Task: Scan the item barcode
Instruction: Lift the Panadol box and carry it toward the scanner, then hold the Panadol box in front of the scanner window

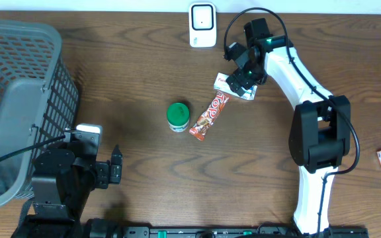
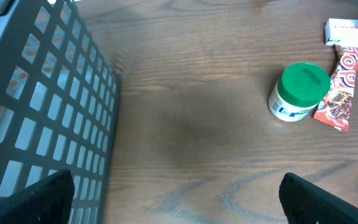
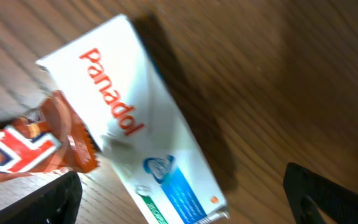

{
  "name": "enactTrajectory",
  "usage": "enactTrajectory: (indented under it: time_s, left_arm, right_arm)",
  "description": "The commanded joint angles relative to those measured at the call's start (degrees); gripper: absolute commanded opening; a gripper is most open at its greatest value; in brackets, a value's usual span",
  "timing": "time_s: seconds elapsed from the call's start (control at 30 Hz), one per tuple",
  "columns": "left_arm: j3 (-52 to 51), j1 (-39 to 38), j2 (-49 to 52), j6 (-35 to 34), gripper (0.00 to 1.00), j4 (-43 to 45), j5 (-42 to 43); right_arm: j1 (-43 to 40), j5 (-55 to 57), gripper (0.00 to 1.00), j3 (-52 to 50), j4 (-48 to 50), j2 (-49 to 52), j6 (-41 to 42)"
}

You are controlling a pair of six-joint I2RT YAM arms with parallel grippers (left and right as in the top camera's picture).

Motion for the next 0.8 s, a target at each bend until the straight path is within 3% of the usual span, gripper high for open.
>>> enactTrajectory:
  time_s: [0.0,0.4,0.5,0.57,0.67,0.77]
  left_arm:
    - [0.6,-0.2,-0.4,0.5,0.99,0.0,0.3]
    - [0.6,-0.2,-0.4,0.5,0.99,0.0,0.3]
    - [0.6,-0.2,-0.4,0.5,0.99,0.0,0.3]
    - [0.6,-0.2,-0.4,0.5,0.99,0.0,0.3]
    - [0.6,-0.2,-0.4,0.5,0.99,0.0,0.3]
    - [0.6,-0.2,-0.4,0.5,0.99,0.0,0.3]
  right_arm:
    - [0.8,-4.9,0.96,0.7,0.4,2.8,-3.4]
    - [0.9,-4.0,0.89,0.7,2.9,8.9,-3.8]
    - [0.9,-4.0,0.76,0.9,3.0,8.9,-3.8]
    - [0.9,-4.0,0.54,0.9,3.0,8.9,-3.5]
    - [0.8,-3.9,0.39,1.2,2.8,8.9,-2.5]
    - [0.9,-3.9,0.35,2.3,1.8,8.8,-1.5]
